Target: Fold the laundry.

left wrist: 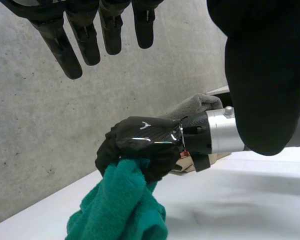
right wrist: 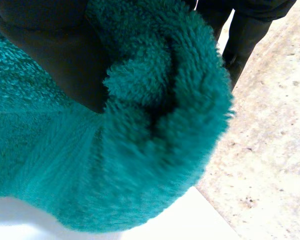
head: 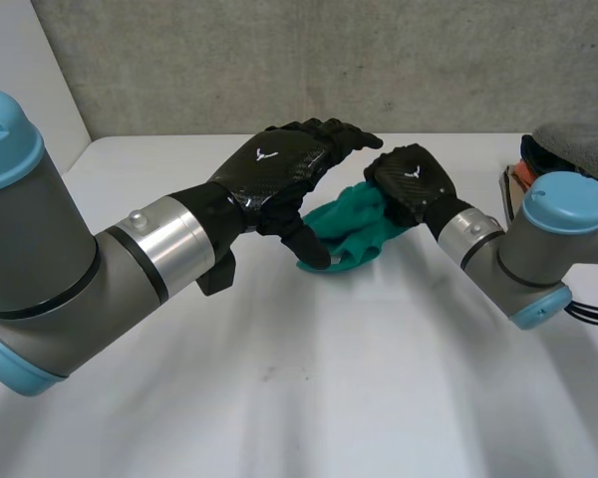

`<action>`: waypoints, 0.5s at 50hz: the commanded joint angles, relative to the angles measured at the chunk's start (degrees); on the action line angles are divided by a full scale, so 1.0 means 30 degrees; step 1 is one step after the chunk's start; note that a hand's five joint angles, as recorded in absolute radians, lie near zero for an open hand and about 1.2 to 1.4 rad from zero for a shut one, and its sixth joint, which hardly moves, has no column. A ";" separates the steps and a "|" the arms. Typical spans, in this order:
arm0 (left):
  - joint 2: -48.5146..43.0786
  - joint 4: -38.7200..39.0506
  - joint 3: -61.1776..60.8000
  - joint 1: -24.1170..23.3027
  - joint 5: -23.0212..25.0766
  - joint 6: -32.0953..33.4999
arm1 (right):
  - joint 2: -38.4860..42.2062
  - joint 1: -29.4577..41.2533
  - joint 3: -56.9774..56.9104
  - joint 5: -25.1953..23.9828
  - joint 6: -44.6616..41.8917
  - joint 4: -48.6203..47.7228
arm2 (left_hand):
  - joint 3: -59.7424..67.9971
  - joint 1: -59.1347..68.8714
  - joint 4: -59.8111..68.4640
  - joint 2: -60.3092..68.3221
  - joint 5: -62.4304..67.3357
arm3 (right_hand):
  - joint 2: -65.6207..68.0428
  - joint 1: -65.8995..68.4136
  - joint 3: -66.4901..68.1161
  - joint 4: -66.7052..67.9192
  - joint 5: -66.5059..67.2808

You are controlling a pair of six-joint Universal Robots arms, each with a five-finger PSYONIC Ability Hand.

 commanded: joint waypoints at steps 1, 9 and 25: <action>0.0040 0.0002 0.0051 0.0025 0.0000 0.0000 | 0.0024 0.0023 -0.2726 0.2376 0.0288 -0.1147 | 0.0125 0.0462 0.0169 0.0119 0.0077 | 0.4765 0.6489 0.4844 0.4089 0.5407; 0.0098 -0.0027 0.0052 0.0025 0.0000 0.0000 | -0.2551 -0.0705 -0.4575 0.6624 0.2716 -0.5541 | 0.0125 0.0462 0.0169 0.0119 0.0077 | 0.4765 0.6489 0.4844 0.4089 0.5407; 0.0040 0.0002 -0.0036 -0.0033 0.0000 -0.0029 | -0.1795 -0.9025 -0.1561 0.1860 0.3044 -0.5751 | 0.0125 0.0462 0.0169 0.0119 0.0077 | 0.4765 0.6489 0.4844 0.4089 0.5407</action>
